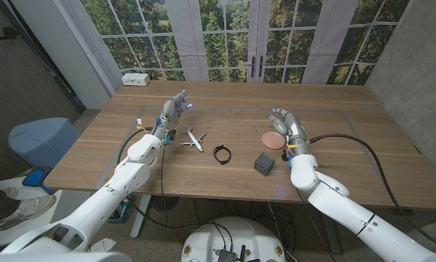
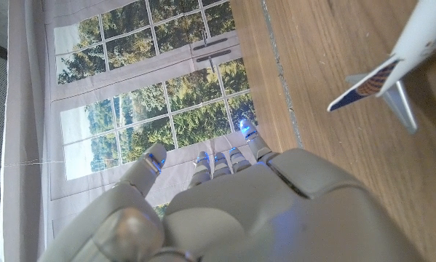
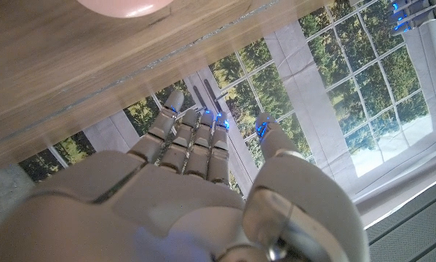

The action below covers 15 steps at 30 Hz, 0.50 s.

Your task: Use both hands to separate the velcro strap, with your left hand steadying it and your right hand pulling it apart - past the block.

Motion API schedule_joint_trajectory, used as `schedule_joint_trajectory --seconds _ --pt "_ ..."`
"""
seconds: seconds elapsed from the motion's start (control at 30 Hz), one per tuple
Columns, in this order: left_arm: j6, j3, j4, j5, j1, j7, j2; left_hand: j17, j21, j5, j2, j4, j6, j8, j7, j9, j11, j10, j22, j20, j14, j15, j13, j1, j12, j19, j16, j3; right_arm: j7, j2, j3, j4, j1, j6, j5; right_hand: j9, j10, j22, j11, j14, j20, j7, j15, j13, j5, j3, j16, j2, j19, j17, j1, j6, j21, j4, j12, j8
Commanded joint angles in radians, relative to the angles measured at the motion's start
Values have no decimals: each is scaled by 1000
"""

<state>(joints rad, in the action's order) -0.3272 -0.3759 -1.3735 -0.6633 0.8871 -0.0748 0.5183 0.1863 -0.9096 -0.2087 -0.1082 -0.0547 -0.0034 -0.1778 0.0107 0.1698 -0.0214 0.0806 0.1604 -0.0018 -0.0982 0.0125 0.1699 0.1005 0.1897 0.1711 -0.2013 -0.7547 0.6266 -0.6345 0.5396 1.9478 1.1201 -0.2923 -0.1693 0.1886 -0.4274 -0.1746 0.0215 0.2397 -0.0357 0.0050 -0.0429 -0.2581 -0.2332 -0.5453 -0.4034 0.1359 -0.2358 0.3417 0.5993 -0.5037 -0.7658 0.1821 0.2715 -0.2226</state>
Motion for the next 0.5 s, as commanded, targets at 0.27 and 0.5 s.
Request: schedule_joint_trajectory --seconds 0.27,0.5 --pt "-5 5 -44 0 35 12 13 -1 7 -4 -69 5 6 -3 5 2 3 0 3 9 4 -2 5 10 2 6 -3 -2 -15 0 71 47 4 -103 -135 6 -32 -4 11 10 7 -12 -62 -13 -8 5 -14 -6 -18 11 40 -32 3 6 18 -16" --pt "-17 9 -50 -3 46 7 16 -1 11 -4 -69 6 6 -3 6 2 2 1 4 9 4 -1 5 10 1 4 -3 -2 -12 -1 97 61 7 -132 -188 7 -43 -4 15 19 8 -14 -66 -19 -9 8 -21 -16 -25 13 62 -44 3 9 24 -18"
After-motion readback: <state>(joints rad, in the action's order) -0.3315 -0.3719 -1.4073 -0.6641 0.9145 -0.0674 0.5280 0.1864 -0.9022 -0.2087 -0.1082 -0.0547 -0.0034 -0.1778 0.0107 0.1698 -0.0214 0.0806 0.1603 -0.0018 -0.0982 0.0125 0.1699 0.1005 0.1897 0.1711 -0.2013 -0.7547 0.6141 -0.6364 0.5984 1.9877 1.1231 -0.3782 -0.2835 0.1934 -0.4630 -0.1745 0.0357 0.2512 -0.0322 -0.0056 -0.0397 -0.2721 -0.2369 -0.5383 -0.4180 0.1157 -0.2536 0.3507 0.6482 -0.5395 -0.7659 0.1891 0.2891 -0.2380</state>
